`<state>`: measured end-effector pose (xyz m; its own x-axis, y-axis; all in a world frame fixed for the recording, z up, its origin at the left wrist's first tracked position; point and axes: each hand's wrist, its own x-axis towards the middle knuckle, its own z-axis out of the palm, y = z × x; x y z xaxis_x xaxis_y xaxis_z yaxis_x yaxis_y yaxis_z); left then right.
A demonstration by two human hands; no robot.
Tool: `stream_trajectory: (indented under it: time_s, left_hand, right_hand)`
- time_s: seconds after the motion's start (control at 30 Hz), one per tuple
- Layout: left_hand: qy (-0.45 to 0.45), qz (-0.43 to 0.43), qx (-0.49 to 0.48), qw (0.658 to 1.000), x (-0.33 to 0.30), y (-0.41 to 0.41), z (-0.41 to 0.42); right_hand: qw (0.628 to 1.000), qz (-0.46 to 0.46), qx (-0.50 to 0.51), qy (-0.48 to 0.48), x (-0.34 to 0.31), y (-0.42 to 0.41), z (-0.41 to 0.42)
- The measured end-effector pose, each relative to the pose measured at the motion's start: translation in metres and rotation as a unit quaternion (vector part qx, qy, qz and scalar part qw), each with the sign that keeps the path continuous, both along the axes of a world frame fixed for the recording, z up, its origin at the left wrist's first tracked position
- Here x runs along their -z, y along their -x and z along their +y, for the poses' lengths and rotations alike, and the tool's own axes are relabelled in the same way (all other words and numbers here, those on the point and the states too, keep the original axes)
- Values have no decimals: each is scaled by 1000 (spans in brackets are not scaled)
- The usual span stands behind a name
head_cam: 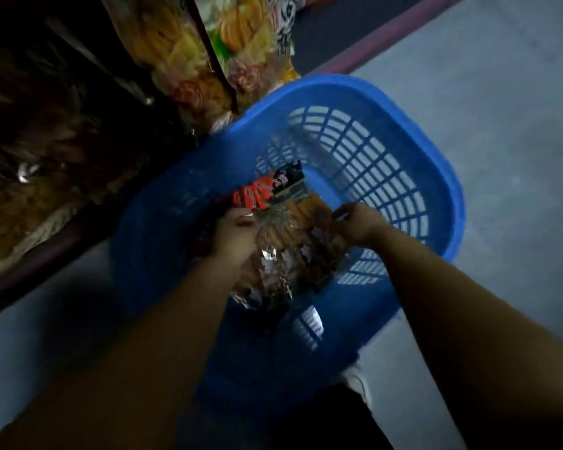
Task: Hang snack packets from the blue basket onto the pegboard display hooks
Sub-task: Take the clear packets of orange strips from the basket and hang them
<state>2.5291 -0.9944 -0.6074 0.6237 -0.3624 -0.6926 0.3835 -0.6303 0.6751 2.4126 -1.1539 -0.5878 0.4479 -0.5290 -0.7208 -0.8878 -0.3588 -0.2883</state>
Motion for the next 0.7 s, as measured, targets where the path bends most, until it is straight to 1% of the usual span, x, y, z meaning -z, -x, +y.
stream_trajectory:
  time_s: [0.07,0.13,0.2,0.27,0.33,0.4,0.47,0.53,0.6,0.63,0.7]
  left_hand:
    - [1,-6,-40,999,21,-10,-13]
    - [11,10,-26,1000,36,-15,-22]
    - [21,44,-5,999,44,-13,-28]
    - [20,79,-2,997,48,-9,-34]
    - [4,107,-6,994,50,-5,-39]
    - [-6,118,-34,992,52,-4,-47]
    - [-9,116,-73,991,53,-5,-52]
    - [-5,110,-98,989,50,-3,-53]
    - [14,105,-104,989,45,-1,-52]
    - [31,108,-103,988,40,-1,-51]
    - [79,122,-110,983,28,1,-44]
  right_hand:
    - [1000,-13,-2,22,25,-17,-13]
    - [999,-13,-19,32,47,-30,-22]
    - [1000,-6,-21,14,68,-37,-25]
    - [1000,-11,6,-25,86,-37,-22]
    - [1000,-5,15,-23,101,-32,-16]
    - [999,30,18,1,110,-30,-13]
    - [999,25,34,-24,118,-31,-17]
    - [993,-12,94,-69,123,-32,-24]
    - [978,-70,177,-79,124,-31,-26]
    - [967,-109,214,-81,122,-31,-25]
    - [933,-195,273,-128,112,-36,-21]
